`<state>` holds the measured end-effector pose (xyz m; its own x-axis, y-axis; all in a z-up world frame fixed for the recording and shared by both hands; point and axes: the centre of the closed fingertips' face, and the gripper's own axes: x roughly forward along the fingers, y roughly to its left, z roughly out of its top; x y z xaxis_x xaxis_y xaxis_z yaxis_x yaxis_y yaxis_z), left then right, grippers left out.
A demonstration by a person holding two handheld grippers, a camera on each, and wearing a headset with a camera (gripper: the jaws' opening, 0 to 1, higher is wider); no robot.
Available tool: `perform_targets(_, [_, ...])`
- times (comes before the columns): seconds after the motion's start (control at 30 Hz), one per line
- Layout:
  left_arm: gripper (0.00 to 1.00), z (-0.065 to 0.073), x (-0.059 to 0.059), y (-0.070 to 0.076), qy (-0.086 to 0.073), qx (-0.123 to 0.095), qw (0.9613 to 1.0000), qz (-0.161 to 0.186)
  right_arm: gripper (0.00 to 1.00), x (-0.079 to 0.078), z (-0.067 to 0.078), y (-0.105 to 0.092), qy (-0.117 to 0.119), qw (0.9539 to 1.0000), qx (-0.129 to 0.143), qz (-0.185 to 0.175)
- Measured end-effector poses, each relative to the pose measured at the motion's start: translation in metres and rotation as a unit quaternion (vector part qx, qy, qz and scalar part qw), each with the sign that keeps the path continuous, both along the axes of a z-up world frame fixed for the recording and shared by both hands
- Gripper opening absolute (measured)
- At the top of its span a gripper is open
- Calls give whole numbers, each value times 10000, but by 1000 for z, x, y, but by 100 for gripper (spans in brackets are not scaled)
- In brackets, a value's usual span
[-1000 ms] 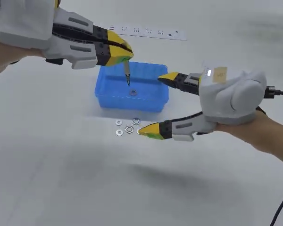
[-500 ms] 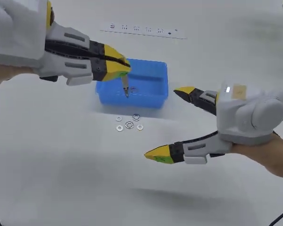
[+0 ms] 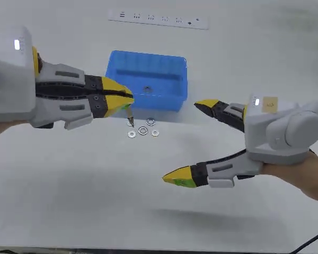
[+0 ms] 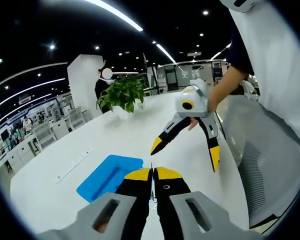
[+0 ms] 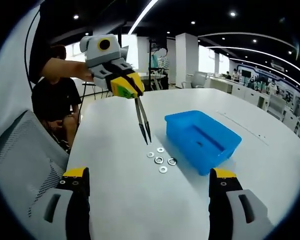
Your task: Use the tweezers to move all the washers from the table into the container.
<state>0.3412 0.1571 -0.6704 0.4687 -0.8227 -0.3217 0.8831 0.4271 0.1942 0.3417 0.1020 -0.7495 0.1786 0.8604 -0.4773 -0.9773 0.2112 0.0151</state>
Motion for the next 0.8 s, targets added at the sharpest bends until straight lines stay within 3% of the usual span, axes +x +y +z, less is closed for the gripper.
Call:
perform_targets(0.37, [5, -20, 0, 0, 238, 94, 9997, 28, 100, -6, -8, -4, 168, 9999, -1, 31])
perform_targets(0.8, [5, -30, 6, -2, 260, 167, 9995, 6, 100, -15, -9, -2, 336, 9994, 27, 36])
